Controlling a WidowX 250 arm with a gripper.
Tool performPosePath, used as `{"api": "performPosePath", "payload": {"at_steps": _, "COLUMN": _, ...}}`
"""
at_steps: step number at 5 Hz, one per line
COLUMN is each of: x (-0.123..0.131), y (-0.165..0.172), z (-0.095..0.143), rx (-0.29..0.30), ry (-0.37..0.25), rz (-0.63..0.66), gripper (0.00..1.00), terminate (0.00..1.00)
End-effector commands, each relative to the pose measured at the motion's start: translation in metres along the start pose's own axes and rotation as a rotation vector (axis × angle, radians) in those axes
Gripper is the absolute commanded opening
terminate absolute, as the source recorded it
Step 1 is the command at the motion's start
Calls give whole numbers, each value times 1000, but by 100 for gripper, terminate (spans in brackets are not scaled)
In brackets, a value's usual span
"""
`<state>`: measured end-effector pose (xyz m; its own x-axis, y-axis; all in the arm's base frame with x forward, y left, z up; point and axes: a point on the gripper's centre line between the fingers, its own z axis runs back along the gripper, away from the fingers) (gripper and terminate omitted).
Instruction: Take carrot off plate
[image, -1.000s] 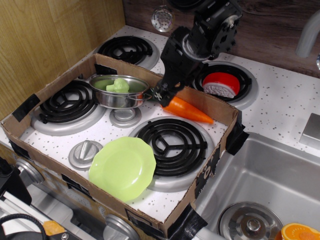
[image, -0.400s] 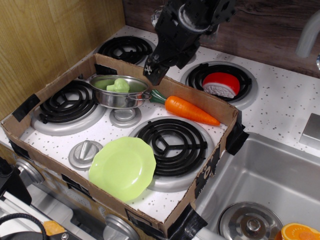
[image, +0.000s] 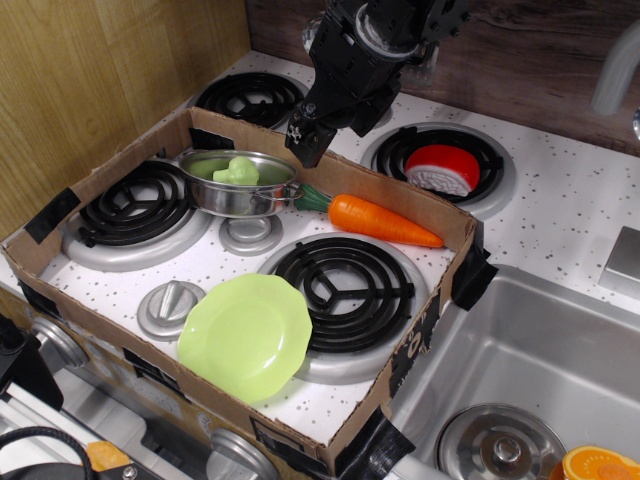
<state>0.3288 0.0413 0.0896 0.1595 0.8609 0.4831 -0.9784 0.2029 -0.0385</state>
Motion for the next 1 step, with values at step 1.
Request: {"api": "performPosePath", "payload": {"at_steps": 1, "x": 11, "y": -18, "z": 28, "rx": -74, "ry": -10, "rz": 44, "gripper": 100, "terminate": 100}}
